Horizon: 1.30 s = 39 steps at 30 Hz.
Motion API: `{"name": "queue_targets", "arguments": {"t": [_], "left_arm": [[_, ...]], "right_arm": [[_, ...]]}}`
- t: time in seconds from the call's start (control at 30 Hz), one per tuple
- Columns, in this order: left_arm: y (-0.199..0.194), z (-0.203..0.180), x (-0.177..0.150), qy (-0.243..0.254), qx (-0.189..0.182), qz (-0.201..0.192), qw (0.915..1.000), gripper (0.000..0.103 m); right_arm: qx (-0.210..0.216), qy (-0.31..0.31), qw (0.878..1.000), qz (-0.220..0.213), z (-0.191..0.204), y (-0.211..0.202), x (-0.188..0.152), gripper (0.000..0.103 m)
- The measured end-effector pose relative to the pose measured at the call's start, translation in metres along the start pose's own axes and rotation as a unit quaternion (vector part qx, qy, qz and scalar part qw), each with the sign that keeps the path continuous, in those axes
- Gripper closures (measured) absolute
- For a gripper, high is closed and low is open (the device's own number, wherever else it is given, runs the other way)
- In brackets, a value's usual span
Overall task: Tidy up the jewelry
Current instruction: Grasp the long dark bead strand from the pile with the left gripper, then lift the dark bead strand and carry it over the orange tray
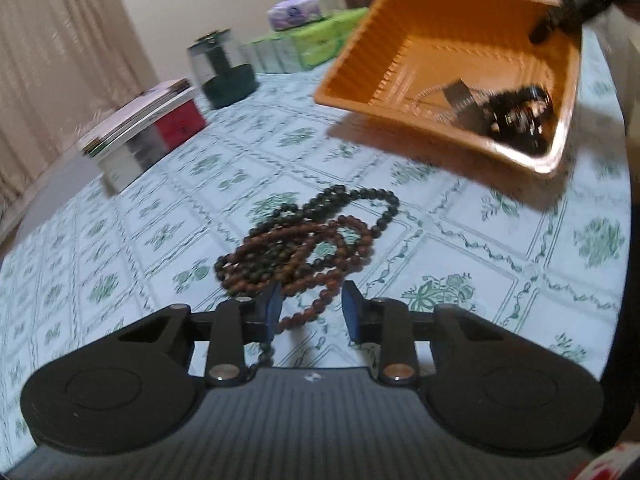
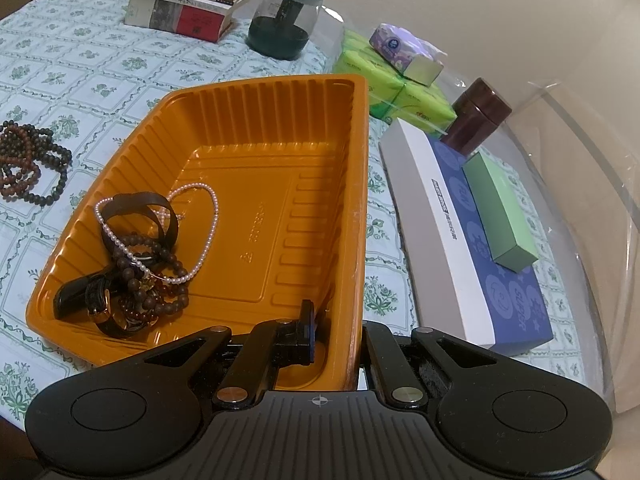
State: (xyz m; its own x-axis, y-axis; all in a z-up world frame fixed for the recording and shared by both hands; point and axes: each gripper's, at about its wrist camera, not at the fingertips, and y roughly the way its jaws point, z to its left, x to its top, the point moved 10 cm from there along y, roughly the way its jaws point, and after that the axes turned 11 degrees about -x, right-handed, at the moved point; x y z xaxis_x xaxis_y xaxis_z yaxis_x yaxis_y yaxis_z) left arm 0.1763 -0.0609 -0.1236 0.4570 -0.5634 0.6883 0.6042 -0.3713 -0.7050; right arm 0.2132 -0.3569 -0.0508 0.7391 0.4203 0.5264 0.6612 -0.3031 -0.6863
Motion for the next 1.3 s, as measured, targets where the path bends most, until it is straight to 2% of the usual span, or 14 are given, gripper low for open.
{"name": "queue_targets", "arguments": {"t": [0.13,0.3,0.4,0.53,0.83,1.0,1.3], "left_arm": [[0.019,-0.004,-0.001,0.022,-0.015,0.014,0.9995,0.084],[0.028,-0.001,0.001,0.031,-0.023,0.02,0.999,0.085],[0.032,-0.002,0.002,0.032,-0.035,0.029,0.9984,0.093],[0.028,-0.004,0.005,0.032,-0.044,0.033,0.998,0.098],[-0.023,0.019,0.046,-0.029,-0.057,-0.036,0.9973,0.098],[-0.056,0.041,0.078,-0.059,-0.06,-0.077,0.9934,0.098],[-0.104,0.07,0.131,-0.083,-0.058,-0.14,0.985,0.098]], "right_arm": [[0.0,0.0,1.0,0.0,0.0,0.0,0.0,0.098],[0.0,0.0,1.0,0.0,0.0,0.0,0.0,0.098],[0.0,0.0,1.0,0.0,0.001,0.0,-0.001,0.098],[-0.001,0.0,1.0,0.0,0.0,0.0,0.0,0.098],[-0.001,-0.003,1.0,-0.002,0.0,-0.002,0.0,0.098],[-0.001,-0.003,1.0,-0.003,0.0,-0.003,-0.001,0.098],[-0.001,-0.003,1.0,-0.002,0.0,-0.003,0.0,0.098]]}}
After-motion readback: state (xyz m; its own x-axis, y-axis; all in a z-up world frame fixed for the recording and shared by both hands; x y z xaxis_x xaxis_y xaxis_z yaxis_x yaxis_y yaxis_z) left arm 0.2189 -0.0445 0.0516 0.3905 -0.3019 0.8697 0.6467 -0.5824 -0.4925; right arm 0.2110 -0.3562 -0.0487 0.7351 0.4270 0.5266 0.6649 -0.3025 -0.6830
